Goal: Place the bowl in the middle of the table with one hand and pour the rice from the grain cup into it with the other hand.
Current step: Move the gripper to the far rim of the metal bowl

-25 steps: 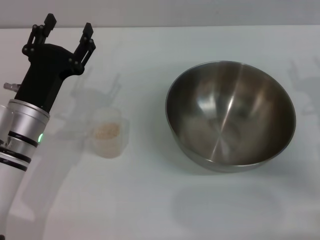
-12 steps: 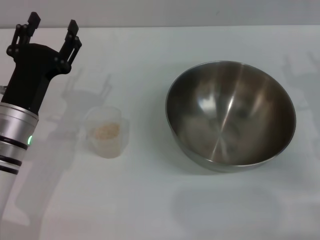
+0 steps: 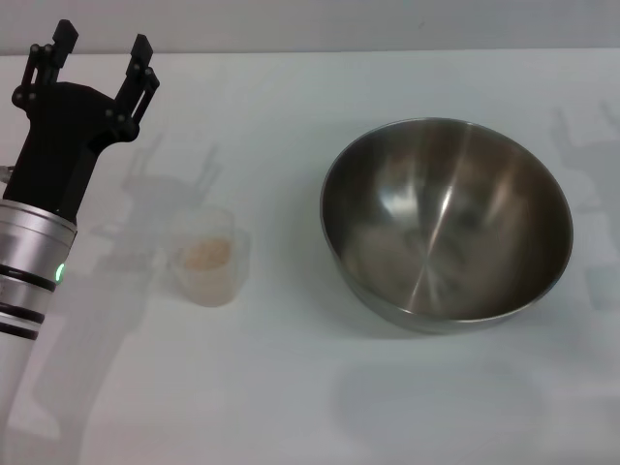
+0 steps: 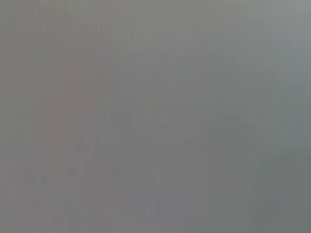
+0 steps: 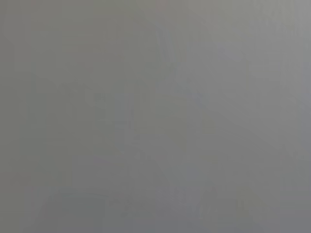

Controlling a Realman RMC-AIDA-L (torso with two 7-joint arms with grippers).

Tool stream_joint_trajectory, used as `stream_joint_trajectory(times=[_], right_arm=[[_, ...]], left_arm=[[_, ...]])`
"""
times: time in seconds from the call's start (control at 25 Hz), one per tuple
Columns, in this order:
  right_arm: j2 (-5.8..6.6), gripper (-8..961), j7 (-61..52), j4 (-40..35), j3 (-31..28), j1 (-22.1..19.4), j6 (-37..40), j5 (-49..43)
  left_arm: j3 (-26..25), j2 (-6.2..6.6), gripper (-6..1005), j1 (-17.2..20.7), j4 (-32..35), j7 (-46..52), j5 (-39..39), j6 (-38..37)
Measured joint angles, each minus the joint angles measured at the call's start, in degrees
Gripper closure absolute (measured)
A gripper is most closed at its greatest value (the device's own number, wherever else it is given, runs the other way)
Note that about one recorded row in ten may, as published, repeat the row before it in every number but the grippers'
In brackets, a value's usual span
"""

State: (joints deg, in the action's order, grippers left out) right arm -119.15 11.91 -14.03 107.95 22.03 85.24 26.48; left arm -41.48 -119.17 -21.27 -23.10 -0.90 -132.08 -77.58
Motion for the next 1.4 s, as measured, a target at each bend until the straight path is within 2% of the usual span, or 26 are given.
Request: stream_joint_trajectory(times=[0.16,0.2,0.24,0.28,0.4,0.44,0.48,0.52,0.56,0.6,0.64,0.68,0.72,0.8,0.84,0.88,0.92,0.96,1.0,1.04,1.08,1.16,1.2,1.24,1.28,1.4], right_arm=[[-0.16,341,-3.08,-9.66,-0.04,-3.47,-9.99,-0.04],[-0.12,341,-3.94,-13.49,-0.05,-4.94,-13.77,-0.17],[0.02,341,-4.84,-22.37,-0.04,-8.1,-21.85,-0.38],[0.02,342,-4.84,-22.37,-0.04,-8.1,-21.85,-0.38],[0.04,342,-5.11,-36.52,-0.33,-12.99,-36.6,-0.45],[-0.18,343,-5.14,-47.21,-1.43,-15.64,-50.74,-0.45],[-0.18,343,-5.14,-47.21,-1.43,-15.64,-50.74,-0.45],[-0.26,344,-5.15,-52.52,-2.22,-16.54,-58.15,-0.42],[-0.27,344,-5.35,-61.18,-4.12,-17.14,-74.69,-0.14],[-0.27,345,-5.35,-61.18,-4.12,-17.14,-74.69,-0.14],[-0.11,345,-5.59,-69.45,-6.61,-16.68,-92.06,0.01],[-0.11,346,-5.59,-69.45,-6.61,-16.68,-92.06,0.01],[-0.05,346,-5.64,-72.18,-7.6,-16.41,-97.74,0.04],[0.02,347,-5.63,-79.02,-10.52,-15.77,-111.73,0.13],[0.07,347,-5.46,-85.41,-13.64,-15.01,-123.62,0.21],[0.07,348,-5.46,-85.41,-13.64,-15.01,-123.62,0.21],[0.08,348,-5.36,-88.33,-15.25,-14.4,-129.63,0.22],[0.1,349,-5.18,-92.89,-19.02,-12.66,-140.86,0.25],[0.1,349,-5.18,-92.89,-19.02,-12.66,-140.86,0.25],[0.21,350,-4.58,-95.47,-23.05,-10.44,-150.32,0.26],[0.21,350,-4.58,-95.47,-23.05,-10.44,-150.32,0.26],[0.29,351,-1.78,-96.27,-28.74,-6.86,-160.77,0.27],[0.29,352,-1.78,-96.27,-28.74,-6.86,-160.77,0.27],[0.29,352,0.92,-95.0,-31.68,-4.48,-165.76,0.29],[0.29,352,0.92,-95.0,-31.68,-4.48,-165.76,0.29],[0.3,354,4.69,-91.42,-34.68,-0.88,-171.08,0.43]], left_arm=[[-0.07,0.1,225,-0.29,0.36,0.01,0.04,0.17],[-0.1,0.15,225,-0.38,0.43,0.02,0.04,0.24],[-0.27,0.22,225,-0.41,0.6,0.02,0.05,0.31],[-0.27,0.22,226,-0.41,0.6,0.02,0.05,0.31],[-0.48,0.27,226,-0.4,1.02,0.02,0.07,0.34],[-0.48,0.29,226,-0.4,1.16,0.03,0.08,0.34],[-0.53,0.3,227,-0.42,1.28,0.03,0.07,0.31],[-0.61,0.3,227,-0.42,1.34,0.02,0.06,0.28],[-1.03,0.32,227,-0.41,1.46,0.02,0.08,0.22],[-1.03,0.32,227,-0.41,1.46,0.02,0.08,0.22],[-1.14,0.32,228,-0.4,1.47,0.03,0.09,0.2],[-1.15,0.34,228,-0.4,1.48,0.02,0.08,0.19],[-1.17,0.36,228,-0.4,1.5,0.02,0.07,0.18],[-1.21,0.41,228,-0.39,1.6,0.02,0.07,0.24],[-1.24,0.43,229,-0.38,1.7,0.02,0.08,0.3],[-1.29,0.43,229,-0.38,1.84,0.02,0.08,0.37],[-1.33,0.43,229,-0.38,1.96,0.02,0.07,0.37],[-1.41,0.41,229,-0.44,2.24,0.02,0.06,0.29],[-1.41,0.41,230,-0.44,2.24,0.02,0.06,0.29],[-1.43,0.4,230,-0.48,2.31,0.02,0.07,0.18],[-1.43,0.4,230,-0.48,2.31,0.02,0.07,0.18],[-1.43,0.38,230,-0.5,2.31,0.02,0.07,0.03],[-1.43,0.38,231,-0.5,2.31,0.02,0.07,0.03],[-1.43,0.37,231,-0.52,2.31,0.02,0.07,-0.09],[-1.43,0.37,231,-0.52,2.31,0.02,0.07,-0.09],[-1.41,0.36,232,-0.53,2.3,0.02,0.07,-0.4]])
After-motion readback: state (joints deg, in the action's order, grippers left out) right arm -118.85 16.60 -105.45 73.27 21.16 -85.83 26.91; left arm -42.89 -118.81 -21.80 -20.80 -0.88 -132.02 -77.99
